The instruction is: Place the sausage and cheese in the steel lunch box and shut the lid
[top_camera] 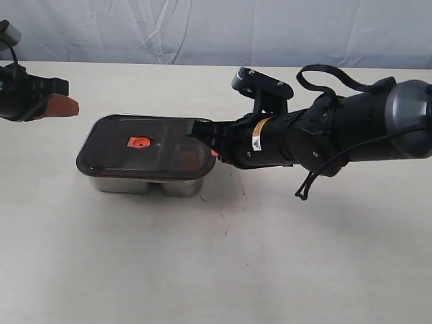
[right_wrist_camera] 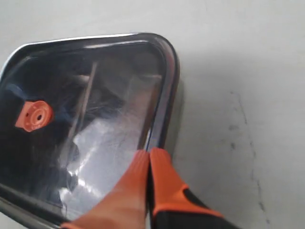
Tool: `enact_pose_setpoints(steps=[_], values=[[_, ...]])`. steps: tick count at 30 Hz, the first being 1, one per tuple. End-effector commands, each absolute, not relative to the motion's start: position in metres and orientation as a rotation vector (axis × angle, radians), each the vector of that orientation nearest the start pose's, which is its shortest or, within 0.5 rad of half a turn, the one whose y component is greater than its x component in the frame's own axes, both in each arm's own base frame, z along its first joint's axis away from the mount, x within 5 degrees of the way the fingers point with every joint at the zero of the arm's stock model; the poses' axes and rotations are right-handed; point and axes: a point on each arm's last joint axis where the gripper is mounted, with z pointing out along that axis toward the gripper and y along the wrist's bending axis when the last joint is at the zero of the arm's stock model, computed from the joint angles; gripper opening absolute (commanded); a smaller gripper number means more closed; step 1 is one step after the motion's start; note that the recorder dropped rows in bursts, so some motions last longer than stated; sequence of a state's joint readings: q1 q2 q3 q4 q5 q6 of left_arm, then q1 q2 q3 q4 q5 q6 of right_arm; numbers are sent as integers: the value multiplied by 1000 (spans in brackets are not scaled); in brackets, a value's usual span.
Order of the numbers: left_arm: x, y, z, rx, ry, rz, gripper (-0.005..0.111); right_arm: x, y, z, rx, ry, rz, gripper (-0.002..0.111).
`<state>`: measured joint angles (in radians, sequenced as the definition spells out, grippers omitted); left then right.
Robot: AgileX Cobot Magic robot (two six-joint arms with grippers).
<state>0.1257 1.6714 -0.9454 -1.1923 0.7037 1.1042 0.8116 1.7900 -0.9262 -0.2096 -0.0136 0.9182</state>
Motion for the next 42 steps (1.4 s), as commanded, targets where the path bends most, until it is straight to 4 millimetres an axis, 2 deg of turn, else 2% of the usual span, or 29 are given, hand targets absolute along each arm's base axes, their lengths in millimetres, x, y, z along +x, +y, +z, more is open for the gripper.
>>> enact_pose_setpoints(steps=[1, 11, 18, 26, 34, 38, 40, 42], values=[[322, -20, 209, 177, 2425, -811, 0, 246, 264, 165, -159, 2460, 719, -1], [318, -23, 208, 213, 2456, -864, 0, 248, 268, 164, -164, 2417, 770, -1], [312, -26, 208, 255, 2494, -927, 0, 250, 272, 151, -169, 2420, 781, -1], [313, -26, 208, 246, 2493, -910, 0, 252, 276, 156, -157, 2363, 846, -1], [312, -26, 207, 234, 2504, -920, 0, 261, 281, 167, -183, 2351, 815, -1], [311, -30, 206, 259, 2516, -911, 0, 266, 271, 168, -162, 2391, 750, -1], [310, -44, 206, 319, 2521, -915, 0, 268, 251, 181, -129, 2459, 628, -1], [309, -57, 203, 369, 2531, -925, 0, 262, 241, 197, -144, 2480, 557, -1]])
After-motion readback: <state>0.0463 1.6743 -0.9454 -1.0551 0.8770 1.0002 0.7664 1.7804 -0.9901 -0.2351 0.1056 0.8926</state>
